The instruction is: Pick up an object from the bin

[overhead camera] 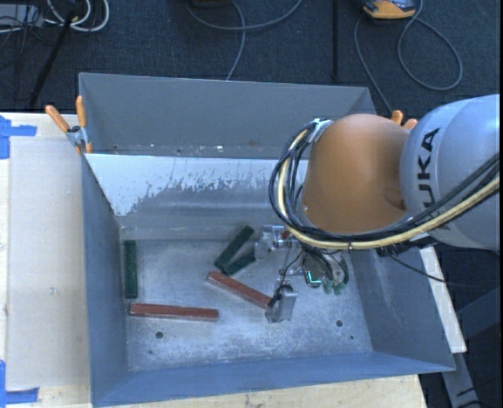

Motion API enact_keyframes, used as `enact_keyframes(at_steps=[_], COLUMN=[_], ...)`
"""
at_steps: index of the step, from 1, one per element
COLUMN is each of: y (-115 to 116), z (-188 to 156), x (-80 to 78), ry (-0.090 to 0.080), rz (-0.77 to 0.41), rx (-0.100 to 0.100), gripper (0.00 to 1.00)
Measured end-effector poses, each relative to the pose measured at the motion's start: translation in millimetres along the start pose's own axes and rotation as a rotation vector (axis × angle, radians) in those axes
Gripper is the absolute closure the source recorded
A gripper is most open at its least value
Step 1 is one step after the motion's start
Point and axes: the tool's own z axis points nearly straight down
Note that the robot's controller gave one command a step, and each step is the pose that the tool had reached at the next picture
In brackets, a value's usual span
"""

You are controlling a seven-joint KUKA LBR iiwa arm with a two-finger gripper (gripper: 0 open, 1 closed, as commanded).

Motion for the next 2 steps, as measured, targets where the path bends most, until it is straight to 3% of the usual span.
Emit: enact_keyframes(at_steps=[1, 2], y=[-27, -22], z=[143, 108], x=[-1.1, 16.1], ry=[-0.001, -0.007], rz=[0.009, 0.081], rx=[0.0, -0.001], gripper=[0.0, 0.0])
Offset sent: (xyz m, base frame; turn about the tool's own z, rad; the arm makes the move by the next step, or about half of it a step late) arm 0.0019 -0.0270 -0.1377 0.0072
